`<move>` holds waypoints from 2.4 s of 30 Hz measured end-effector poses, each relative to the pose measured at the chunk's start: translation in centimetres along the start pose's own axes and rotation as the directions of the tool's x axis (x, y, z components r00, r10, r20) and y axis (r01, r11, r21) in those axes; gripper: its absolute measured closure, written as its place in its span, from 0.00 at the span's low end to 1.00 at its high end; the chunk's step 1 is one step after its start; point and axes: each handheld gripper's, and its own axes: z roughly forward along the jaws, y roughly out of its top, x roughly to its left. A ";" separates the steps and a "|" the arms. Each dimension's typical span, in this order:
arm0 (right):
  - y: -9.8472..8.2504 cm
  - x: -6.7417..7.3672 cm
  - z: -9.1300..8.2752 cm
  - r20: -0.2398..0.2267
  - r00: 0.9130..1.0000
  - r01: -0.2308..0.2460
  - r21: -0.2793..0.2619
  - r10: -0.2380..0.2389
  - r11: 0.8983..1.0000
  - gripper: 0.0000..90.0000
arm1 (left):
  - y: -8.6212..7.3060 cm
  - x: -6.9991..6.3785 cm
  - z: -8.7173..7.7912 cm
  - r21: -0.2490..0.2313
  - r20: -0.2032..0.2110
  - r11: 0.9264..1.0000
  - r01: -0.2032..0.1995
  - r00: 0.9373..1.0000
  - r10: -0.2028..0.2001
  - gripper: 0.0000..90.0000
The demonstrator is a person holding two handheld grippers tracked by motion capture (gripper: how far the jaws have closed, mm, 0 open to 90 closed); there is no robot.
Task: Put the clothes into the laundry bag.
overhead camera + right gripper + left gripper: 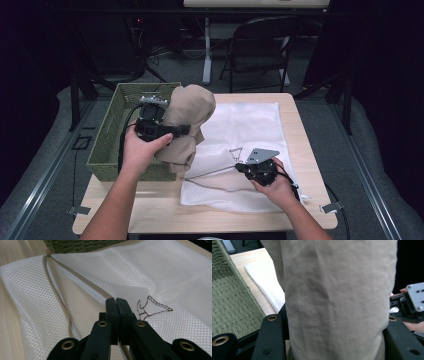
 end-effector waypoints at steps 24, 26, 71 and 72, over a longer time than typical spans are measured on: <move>2.6 -2.3 1.1 -0.010 1.000 -0.008 -0.040 0.007 0.999 0.99 | -2.0 -0.2 -0.3 0.005 0.042 1.000 0.016 0.999 -0.016 0.52; 2.4 -2.2 1.4 -0.013 1.000 -0.011 -0.042 0.011 0.999 0.99 | -2.5 -0.3 -0.4 0.012 0.044 1.000 0.009 0.999 -0.010 0.52; 2.5 -2.3 1.4 -0.007 0.999 -0.041 -0.065 0.040 0.997 0.99 | -11.0 -4.7 3.2 0.192 0.154 0.979 -0.064 0.988 0.034 0.52; 2.5 -2.4 1.4 -0.010 0.999 -0.042 -0.067 0.041 0.997 0.99 | -11.1 -4.7 3.3 0.197 0.155 0.978 -0.064 0.987 0.033 0.52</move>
